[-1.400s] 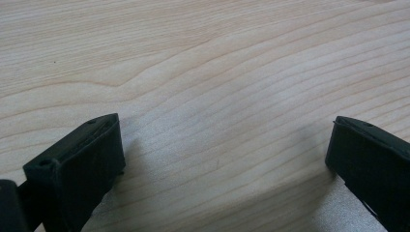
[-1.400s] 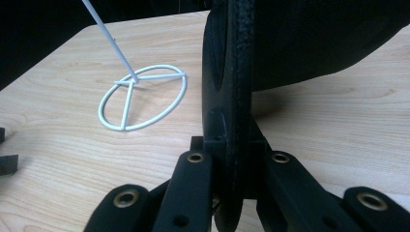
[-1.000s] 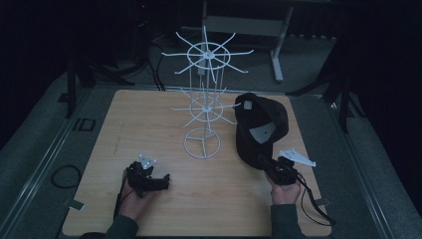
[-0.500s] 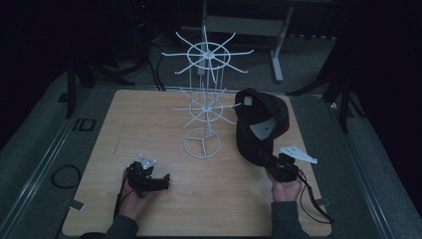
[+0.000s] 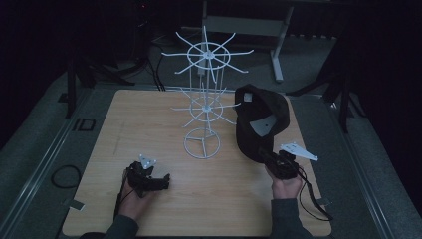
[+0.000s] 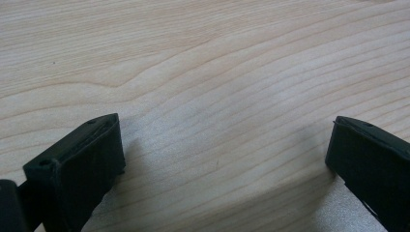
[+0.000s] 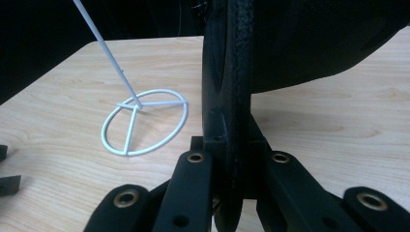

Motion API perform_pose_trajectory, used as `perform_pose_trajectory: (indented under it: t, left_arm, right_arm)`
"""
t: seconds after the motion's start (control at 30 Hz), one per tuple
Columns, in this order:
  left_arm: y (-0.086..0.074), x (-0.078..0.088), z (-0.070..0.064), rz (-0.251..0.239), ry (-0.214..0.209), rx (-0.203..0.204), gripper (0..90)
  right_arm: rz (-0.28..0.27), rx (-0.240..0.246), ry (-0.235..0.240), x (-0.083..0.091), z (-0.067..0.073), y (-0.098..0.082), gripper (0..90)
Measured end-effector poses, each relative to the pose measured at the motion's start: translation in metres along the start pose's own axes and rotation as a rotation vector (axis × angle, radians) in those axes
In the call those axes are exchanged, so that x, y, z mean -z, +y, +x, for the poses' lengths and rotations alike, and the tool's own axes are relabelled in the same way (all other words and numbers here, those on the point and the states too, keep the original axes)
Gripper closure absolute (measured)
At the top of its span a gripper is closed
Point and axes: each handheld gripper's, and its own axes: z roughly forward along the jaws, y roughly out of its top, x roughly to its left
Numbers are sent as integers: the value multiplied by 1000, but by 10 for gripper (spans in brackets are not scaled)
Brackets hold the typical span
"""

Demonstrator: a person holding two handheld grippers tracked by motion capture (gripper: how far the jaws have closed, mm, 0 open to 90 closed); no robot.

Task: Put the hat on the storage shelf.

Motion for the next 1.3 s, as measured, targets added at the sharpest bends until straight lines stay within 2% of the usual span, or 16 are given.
perform_pose_trajectory:
  t: [1.3]
  left_arm:
    - [0, 0, 0, -1, -1, -1, 1]
  right_arm:
    - [-49, 32, -4, 3, 1, 22, 866]
